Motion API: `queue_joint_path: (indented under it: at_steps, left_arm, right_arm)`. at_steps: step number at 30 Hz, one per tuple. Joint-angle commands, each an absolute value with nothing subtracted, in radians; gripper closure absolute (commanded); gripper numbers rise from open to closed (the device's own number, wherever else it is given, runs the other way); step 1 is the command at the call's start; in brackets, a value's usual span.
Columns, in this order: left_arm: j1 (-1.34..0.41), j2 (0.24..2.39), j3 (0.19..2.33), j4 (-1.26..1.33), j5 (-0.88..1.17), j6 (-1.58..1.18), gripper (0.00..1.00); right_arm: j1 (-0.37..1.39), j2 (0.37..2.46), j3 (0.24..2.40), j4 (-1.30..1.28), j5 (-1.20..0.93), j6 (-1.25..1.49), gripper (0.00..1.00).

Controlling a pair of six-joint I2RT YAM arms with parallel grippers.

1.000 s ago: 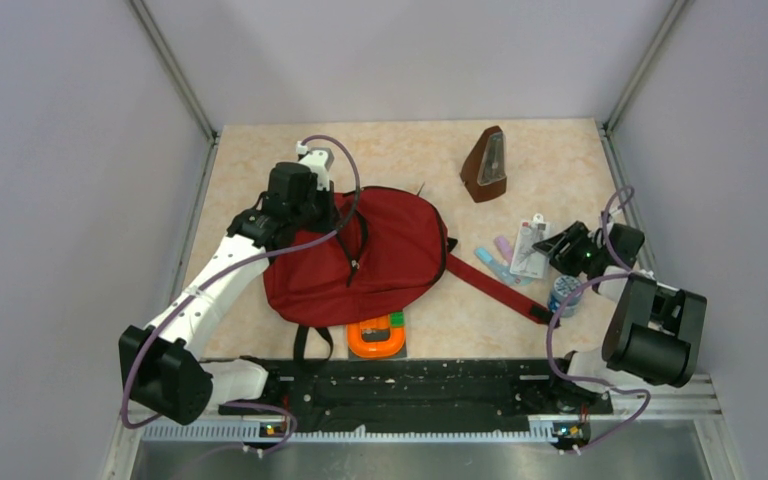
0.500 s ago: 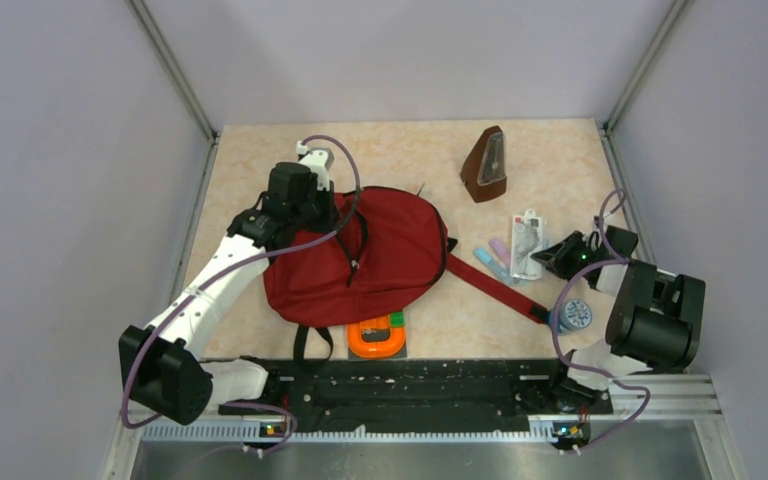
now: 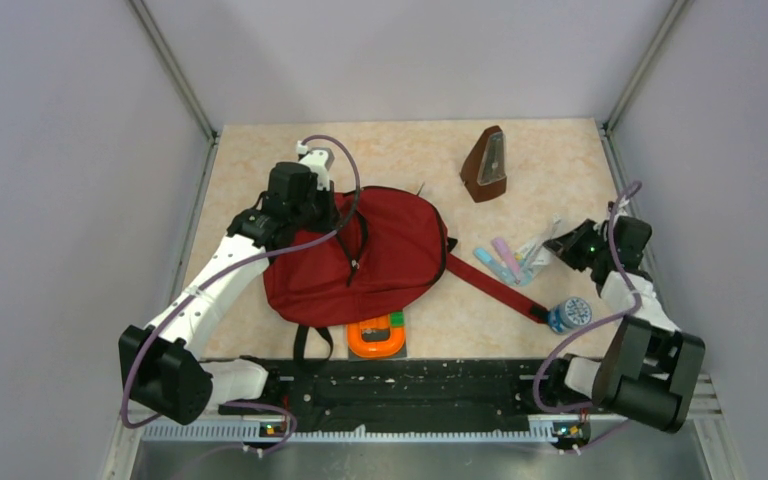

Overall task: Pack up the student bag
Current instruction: Pick up the stationery from the center of the board, then place the stationery in the student bag.

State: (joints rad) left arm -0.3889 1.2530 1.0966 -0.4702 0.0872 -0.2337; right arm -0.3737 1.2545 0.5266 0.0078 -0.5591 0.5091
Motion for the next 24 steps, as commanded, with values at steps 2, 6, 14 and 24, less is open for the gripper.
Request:
queue_joint_path:
  at_steps: [2,6,14,24]
  left_arm:
    - [-0.4,1.226,1.101,-0.393,0.17,-0.229,1.0]
    - [-0.399,1.213,1.097,-0.382,0.191,-0.223,1.0]
    - [-0.4,1.202,1.092,-0.38,0.17,-0.209,1.0]
    - [-0.4,1.201,1.092,-0.38,0.157,-0.206,1.0]
  right_arm:
    - [-0.288,1.082,0.627,-0.059,-0.529,0.511,1.0]
    - [-0.153,1.023,0.673,-0.07,-0.535,0.56,1.0]
    - [0.204,1.114,0.8,-0.012,-0.6,0.595,1.0]
    - [0.525,1.362,0.98,0.065,-0.731,0.611,1.0]
